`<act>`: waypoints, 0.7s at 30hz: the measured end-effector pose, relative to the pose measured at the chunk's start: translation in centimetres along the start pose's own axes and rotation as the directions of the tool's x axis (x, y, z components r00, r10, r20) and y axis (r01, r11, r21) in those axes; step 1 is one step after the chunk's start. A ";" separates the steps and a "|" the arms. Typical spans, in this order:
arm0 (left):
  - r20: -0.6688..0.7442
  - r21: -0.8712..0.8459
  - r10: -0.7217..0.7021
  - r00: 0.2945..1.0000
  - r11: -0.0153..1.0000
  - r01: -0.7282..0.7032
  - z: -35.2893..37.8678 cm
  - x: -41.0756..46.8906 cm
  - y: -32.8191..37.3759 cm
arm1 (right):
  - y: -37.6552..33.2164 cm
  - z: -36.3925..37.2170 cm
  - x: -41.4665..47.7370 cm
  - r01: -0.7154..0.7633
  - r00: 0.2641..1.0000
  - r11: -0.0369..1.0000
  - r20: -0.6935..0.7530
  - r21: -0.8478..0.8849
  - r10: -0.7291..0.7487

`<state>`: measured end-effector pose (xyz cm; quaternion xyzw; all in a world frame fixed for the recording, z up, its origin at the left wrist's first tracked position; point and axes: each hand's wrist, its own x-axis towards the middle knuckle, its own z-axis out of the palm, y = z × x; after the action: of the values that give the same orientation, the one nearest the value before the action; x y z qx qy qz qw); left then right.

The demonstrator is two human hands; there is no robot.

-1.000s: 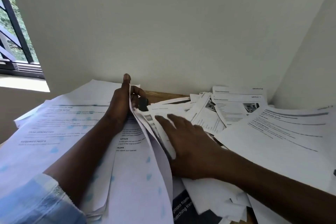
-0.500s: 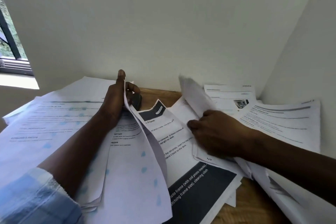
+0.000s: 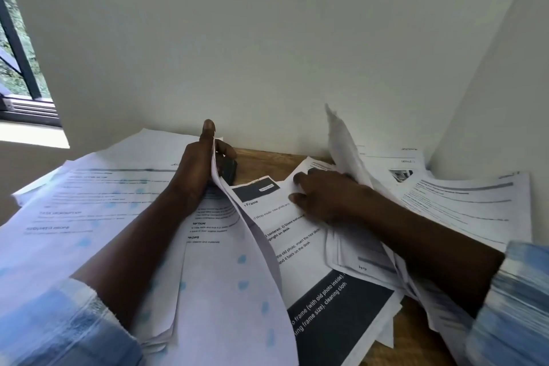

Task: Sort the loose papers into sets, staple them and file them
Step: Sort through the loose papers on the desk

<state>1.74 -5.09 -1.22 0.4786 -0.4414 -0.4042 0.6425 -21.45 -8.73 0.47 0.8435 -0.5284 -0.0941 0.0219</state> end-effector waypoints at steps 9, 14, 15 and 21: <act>0.078 0.061 0.059 0.995 0.996 -0.064 -0.2 0.9 -1.3 | 4.9 -1.3 4.0 0.043 0.992 0.981 0.112 0.189 -0.065; 0.039 0.085 0.048 0.998 0.995 -0.051 -0.4 1.0 -1.3 | 5.8 -2.7 4.9 0.097 0.967 0.959 0.203 0.267 -0.154; 0.055 0.082 0.055 0.997 0.995 -0.059 -0.6 1.1 -1.4 | 5.9 -2.8 4.9 0.118 0.959 0.951 0.217 0.287 -0.184; 0.052 0.108 0.083 0.995 0.990 -0.088 -0.7 1.2 -1.6 | 7.4 -3.5 6.1 0.252 0.968 0.918 -0.089 0.305 -0.236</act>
<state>2.64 -6.38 -2.70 0.4843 -0.4980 -0.3626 0.6213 -24.77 -17.70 4.09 0.8976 -0.4266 0.0103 -0.1109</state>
